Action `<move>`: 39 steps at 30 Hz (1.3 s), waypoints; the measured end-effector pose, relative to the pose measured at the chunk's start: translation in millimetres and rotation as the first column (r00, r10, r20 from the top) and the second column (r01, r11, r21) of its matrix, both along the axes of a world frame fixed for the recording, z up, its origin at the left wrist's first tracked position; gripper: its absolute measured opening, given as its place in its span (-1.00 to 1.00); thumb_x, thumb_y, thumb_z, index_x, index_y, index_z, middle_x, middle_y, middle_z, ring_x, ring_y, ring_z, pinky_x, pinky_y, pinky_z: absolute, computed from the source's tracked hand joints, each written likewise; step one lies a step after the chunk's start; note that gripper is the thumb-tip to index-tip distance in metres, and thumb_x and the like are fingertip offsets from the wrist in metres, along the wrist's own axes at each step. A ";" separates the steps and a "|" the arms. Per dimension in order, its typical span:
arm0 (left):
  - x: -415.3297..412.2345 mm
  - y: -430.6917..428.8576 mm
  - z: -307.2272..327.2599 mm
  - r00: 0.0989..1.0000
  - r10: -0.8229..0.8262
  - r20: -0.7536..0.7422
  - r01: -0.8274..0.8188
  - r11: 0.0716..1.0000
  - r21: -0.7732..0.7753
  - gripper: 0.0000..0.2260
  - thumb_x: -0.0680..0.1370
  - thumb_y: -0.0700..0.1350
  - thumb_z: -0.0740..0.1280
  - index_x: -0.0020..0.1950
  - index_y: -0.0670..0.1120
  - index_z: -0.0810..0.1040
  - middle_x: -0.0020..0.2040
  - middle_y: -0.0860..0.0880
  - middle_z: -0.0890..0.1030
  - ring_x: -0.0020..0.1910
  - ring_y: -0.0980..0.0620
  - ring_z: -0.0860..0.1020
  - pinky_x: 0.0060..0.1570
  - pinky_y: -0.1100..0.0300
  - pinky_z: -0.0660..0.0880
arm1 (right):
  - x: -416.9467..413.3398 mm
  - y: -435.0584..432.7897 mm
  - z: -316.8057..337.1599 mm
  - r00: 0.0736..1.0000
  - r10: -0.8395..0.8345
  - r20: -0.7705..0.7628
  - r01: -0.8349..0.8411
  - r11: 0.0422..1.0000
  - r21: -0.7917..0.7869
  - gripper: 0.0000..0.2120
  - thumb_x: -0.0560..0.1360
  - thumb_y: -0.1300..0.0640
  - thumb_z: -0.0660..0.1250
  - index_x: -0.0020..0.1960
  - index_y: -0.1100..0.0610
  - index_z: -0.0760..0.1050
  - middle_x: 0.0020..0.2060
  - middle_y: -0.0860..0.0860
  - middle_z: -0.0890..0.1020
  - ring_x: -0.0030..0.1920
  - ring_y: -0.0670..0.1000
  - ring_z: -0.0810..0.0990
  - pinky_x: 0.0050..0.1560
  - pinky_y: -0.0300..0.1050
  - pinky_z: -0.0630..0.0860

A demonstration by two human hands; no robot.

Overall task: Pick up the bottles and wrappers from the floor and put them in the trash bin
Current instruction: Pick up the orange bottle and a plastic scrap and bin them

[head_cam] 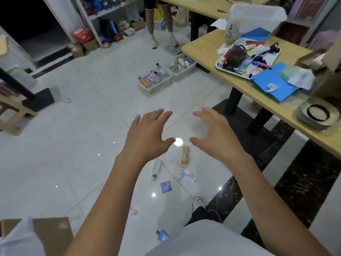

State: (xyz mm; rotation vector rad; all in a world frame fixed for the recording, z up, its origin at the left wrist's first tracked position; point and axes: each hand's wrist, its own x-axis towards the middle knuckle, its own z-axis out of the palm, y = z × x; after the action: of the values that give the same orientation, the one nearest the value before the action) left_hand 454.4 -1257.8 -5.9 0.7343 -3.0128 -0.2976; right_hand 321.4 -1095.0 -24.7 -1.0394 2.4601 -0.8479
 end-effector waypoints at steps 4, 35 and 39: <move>-37.0 -14.9 -12.7 0.999 -0.015 0.030 0.014 1.000 0.026 -0.30 0.51 0.20 0.39 0.59 0.14 0.19 0.59 0.06 0.24 0.55 -0.01 0.21 0.51 -0.14 0.16 | -40.4 -8.8 -25.3 0.998 -0.035 0.043 0.034 0.999 0.027 -0.30 0.48 -0.03 0.49 0.54 -0.14 0.26 0.58 -0.16 0.16 0.58 -0.03 0.08 0.49 0.04 0.30; -102.4 -268.5 -71.6 0.929 -0.353 0.109 0.325 0.921 0.216 -0.19 0.46 0.22 0.44 0.61 0.17 0.10 0.63 0.06 0.13 0.58 -0.01 0.14 0.52 -0.11 0.16 | -43.5 -233.9 -54.4 0.977 -0.208 0.036 0.196 0.957 0.216 -0.27 0.48 -0.03 0.50 0.54 -0.16 0.23 0.59 -0.13 0.14 0.56 -0.06 0.09 0.51 0.00 0.24; -115.7 -287.8 -79.9 0.952 -0.303 0.048 0.274 0.910 0.310 -0.21 0.47 0.19 0.45 0.60 0.15 0.14 0.61 0.08 0.16 0.57 0.00 0.17 0.49 -0.10 0.23 | -43.7 -247.1 -61.0 0.969 -0.243 0.033 0.230 0.947 0.223 -0.29 0.48 0.00 0.50 0.53 -0.16 0.25 0.59 -0.13 0.14 0.56 -0.07 0.09 0.49 -0.05 0.23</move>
State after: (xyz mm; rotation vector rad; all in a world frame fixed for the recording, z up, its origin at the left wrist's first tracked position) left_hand 338.7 -1545.5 -85.9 0.3106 -3.2026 -0.7653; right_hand 277.7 -1342.1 -85.6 -0.6420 2.5897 -0.6465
